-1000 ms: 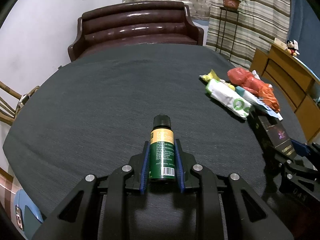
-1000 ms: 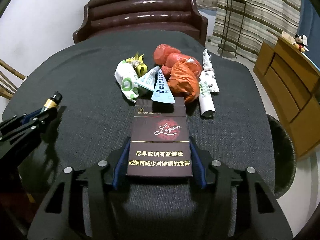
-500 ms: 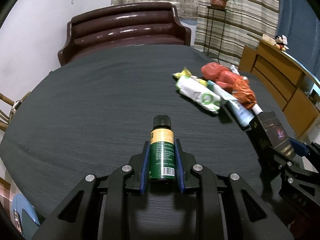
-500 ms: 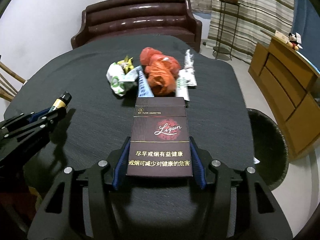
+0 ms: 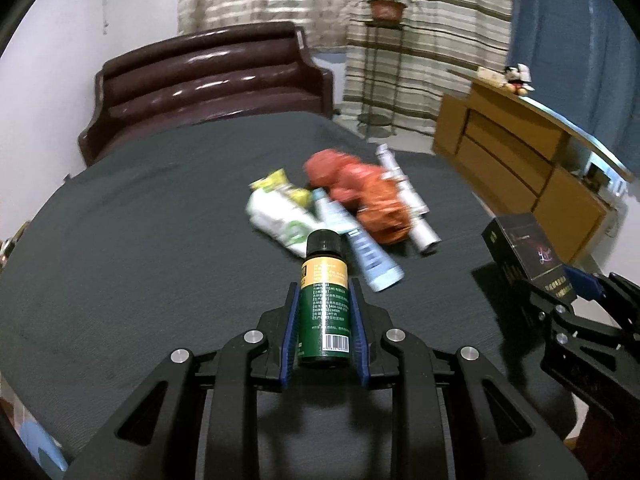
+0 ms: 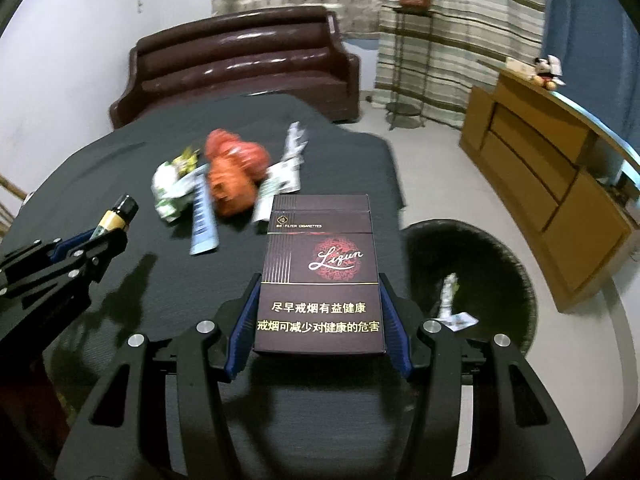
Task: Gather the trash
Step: 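Carry the spray can and cigarette box over the bin and open both grippers, then reach back to the pile and close the left gripper on the blue-white tube, then lift the blue-white tube with the left gripper while the right gripper grasps the orange plastic bag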
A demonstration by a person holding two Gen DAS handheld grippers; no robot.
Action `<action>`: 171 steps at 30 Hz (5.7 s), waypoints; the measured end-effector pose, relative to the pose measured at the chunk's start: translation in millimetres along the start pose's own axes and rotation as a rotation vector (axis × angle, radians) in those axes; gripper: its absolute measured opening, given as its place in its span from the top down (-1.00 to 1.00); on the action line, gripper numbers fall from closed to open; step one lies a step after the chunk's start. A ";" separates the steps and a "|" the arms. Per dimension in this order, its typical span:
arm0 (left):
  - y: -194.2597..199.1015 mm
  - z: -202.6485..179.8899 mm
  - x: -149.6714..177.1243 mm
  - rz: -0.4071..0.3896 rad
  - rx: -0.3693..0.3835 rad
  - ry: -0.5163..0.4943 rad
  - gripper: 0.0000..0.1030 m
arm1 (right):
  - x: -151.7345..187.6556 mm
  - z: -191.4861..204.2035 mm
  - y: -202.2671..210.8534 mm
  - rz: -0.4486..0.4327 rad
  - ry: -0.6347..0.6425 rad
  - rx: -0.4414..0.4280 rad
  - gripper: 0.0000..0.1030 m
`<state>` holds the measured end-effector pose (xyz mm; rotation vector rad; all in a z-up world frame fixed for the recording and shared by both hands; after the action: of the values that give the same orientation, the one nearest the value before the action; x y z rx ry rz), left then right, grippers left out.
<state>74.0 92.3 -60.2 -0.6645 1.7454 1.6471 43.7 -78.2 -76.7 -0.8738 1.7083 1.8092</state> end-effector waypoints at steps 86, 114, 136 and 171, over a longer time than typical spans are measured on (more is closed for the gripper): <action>-71.9 -168.1 -47.9 0.033 0.088 -0.192 -0.06 | -7.7 -199.7 -35.3 -0.015 -0.268 0.153 -0.27; -54.7 -0.4 -32.4 0.060 -0.128 0.047 -0.08 | -37.1 -42.8 -52.6 -0.002 -0.087 -0.036 -0.27; -62.5 3.1 -28.2 0.084 -0.030 0.040 0.90 | -40.4 -29.0 -58.0 0.016 -0.071 -0.062 -0.27; -20.7 125.3 -13.5 0.036 -0.190 0.213 0.91 | -60.4 68.6 -67.8 0.021 0.077 -0.145 -0.11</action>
<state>111.8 214.2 -65.3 -0.9315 1.7685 1.8388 126.1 0.2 -77.2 -1.0009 1.6540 1.9560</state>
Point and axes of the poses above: each gripper's, at about its wrist camera, not at the fingertips, and y roughly against the way its jaws point, z to its left, x to its underside, the point moved 8 cm from there along -y, roughly the way its jaws point, and after that the axes turned 1 degree about -x, right-handed, at the moved point
